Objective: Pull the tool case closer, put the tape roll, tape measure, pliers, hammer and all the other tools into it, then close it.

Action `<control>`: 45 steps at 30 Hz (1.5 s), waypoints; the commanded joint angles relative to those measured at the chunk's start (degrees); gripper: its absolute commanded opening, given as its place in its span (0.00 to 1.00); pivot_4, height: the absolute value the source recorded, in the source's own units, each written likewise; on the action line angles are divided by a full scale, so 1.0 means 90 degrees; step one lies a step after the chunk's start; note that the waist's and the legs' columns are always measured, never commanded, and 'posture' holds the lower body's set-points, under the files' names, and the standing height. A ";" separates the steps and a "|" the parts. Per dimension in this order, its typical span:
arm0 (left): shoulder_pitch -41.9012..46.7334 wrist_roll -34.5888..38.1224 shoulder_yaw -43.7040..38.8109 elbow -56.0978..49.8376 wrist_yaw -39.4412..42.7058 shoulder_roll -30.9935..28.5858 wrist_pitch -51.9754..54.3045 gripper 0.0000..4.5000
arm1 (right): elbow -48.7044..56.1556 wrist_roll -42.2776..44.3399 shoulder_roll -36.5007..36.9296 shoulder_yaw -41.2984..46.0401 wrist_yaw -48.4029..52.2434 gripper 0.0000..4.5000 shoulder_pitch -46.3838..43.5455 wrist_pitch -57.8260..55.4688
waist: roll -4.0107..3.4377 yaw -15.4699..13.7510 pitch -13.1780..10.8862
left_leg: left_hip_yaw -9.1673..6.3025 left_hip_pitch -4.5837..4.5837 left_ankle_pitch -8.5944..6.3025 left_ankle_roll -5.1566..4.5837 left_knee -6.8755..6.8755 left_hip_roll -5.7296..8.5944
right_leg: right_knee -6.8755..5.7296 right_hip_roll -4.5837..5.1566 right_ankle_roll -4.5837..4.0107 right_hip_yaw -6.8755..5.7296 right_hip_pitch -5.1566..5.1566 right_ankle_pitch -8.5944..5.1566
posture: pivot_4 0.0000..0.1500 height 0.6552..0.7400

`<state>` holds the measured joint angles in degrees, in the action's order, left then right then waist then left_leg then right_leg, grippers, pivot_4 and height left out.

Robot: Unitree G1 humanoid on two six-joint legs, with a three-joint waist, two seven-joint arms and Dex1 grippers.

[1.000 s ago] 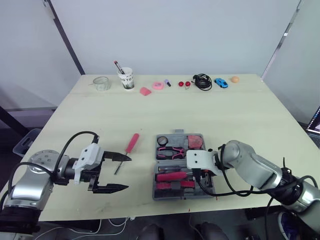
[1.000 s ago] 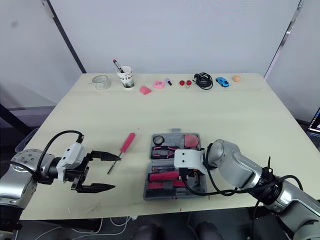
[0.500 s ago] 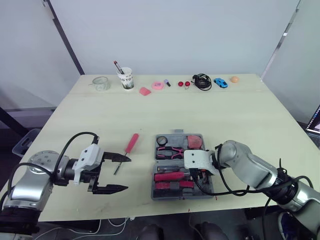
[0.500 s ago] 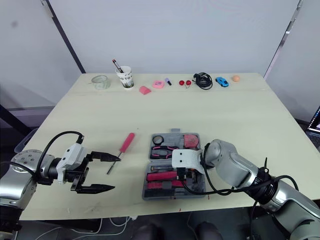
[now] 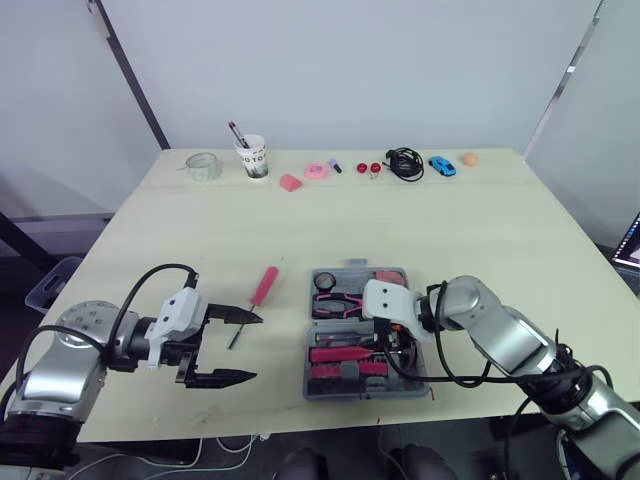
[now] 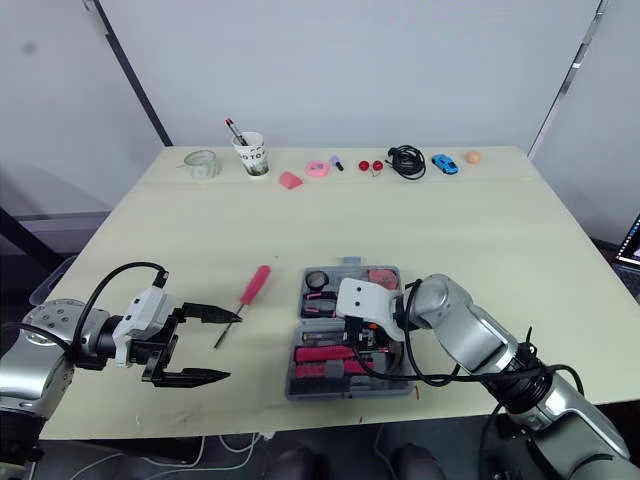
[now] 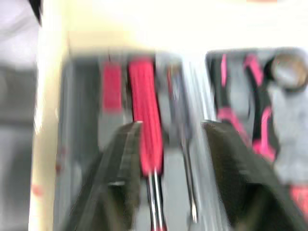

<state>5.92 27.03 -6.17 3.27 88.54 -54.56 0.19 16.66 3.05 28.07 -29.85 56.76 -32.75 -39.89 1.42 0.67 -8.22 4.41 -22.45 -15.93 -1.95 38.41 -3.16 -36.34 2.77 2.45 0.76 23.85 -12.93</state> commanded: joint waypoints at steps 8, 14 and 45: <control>0.0133 0.0038 0.0004 -0.0061 0.0110 0.0092 -0.0065 1.00 | -0.0934 0.0030 -0.0268 0.0148 -0.0125 0.03 0.0577 0.1647 | 0.0002 -0.0002 0.0001 | 0.0000 0.0001 0.0000 0.0000 0.0002 0.0001 | -0.0002 -0.0001 0.0000 0.0001 -0.0001 0.0000 | 1.00 1.00; 0.0106 0.0023 -0.0023 -0.0076 0.0090 0.0102 -0.0071 1.00 | -0.1854 -0.0433 -0.0291 -0.0137 -0.0293 0.03 0.0851 0.2066 | 0.0003 0.0008 0.0002 | 0.0001 0.0003 0.0000 0.0000 0.0002 0.0001 | -0.0005 -0.0003 0.0000 0.0002 0.0000 0.0000 | 1.00 1.00; -0.1372 0.0260 -0.1788 -0.0387 -0.2957 0.1231 0.0891 1.00 | -0.0756 0.1456 -0.0170 0.4851 -0.2013 0.03 0.4186 0.3739 | 0.0016 0.0013 0.0010 | -0.0010 0.0035 0.0000 0.0001 -0.0008 -0.0002 | -0.0007 -0.0001 0.0001 0.0012 -0.0024 -0.0001 | 1.00 1.00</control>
<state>-5.41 30.64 -19.97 0.30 63.70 -43.57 10.34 8.86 16.67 26.53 11.54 40.54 3.81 -8.71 1.56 0.79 -8.13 4.32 -22.04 -15.93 -1.94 38.34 -3.18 -36.48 2.75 2.45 0.94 23.62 -12.94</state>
